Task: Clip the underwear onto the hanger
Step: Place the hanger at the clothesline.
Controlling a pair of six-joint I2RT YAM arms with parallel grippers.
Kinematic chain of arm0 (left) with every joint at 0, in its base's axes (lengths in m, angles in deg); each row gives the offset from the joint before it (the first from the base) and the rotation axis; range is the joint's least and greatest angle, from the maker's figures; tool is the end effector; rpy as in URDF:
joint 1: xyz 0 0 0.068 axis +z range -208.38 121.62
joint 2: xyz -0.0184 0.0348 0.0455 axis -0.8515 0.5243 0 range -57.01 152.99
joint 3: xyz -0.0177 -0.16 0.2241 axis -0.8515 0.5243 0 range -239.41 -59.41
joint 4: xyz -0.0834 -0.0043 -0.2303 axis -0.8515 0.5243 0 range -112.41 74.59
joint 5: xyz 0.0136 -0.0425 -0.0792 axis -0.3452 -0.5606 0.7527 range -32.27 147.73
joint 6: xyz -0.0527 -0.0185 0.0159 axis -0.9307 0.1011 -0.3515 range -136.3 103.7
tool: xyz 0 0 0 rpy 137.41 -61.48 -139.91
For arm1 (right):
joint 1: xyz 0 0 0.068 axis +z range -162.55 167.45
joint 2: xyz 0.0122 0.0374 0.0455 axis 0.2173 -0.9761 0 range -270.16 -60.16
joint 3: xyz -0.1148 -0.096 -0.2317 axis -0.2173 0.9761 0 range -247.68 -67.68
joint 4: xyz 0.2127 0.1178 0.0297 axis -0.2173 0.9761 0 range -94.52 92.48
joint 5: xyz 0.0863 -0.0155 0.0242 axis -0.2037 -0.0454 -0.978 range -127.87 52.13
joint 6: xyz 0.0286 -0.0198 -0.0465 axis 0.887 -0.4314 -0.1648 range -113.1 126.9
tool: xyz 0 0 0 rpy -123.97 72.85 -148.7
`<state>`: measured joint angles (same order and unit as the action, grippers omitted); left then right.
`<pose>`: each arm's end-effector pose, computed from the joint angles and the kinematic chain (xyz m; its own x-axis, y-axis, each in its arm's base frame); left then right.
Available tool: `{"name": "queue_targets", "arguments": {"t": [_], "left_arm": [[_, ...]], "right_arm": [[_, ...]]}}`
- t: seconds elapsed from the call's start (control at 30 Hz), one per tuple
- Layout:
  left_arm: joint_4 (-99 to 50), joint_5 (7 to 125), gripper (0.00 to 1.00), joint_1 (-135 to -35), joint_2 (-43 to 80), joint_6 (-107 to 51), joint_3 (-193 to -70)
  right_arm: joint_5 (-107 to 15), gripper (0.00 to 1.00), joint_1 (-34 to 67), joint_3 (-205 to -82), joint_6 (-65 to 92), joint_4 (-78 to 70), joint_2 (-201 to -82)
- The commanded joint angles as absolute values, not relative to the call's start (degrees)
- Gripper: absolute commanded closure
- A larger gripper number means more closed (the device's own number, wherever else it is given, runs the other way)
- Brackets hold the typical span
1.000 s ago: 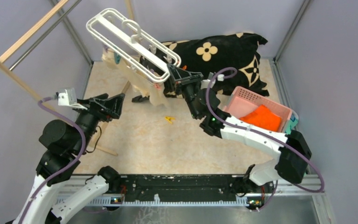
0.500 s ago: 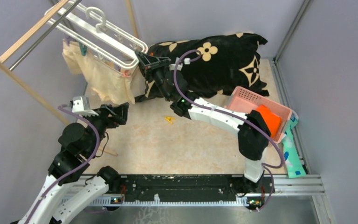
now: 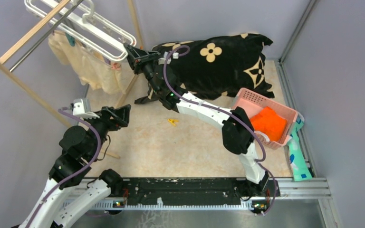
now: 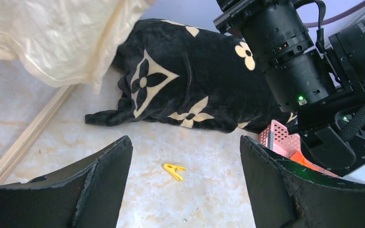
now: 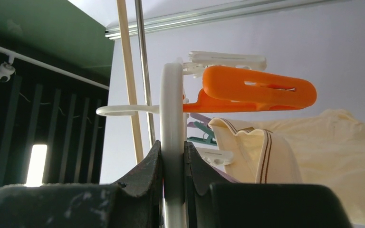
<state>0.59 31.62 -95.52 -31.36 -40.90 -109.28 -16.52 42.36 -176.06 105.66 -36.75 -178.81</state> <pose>0.0693 -0.0295 0.3795 -0.0642 -0.4204 -0.9051 0.1811 0.8870 -0.4248 0.2924 0.3898 0.4085 -0.5941 0.7556 0.2759 -0.1259 -0.4261 0.8959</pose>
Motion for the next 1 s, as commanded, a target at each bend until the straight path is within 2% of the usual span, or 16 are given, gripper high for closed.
{"name": "queue_targets", "arguments": {"t": [0.0,0.27,0.97], "left_arm": [[0.3,31.3,0.12,-95.7,-31.9,-40.8,-108.6],[0.2,31.4,0.12,-95.8,-32.0,-40.2,-108.6],[0.3,32.4,0.12,-95.7,-32.3,-40.8,-107.2]], "right_arm": [[-18.7,1.0,42.1,-186.0,110.7,-47.0,-180.0],[-20.3,1.0,42.2,-193.1,112.4,-45.2,-185.5],[-20.6,1.0,42.9,-195.8,115.8,-46.4,-190.2]]}}
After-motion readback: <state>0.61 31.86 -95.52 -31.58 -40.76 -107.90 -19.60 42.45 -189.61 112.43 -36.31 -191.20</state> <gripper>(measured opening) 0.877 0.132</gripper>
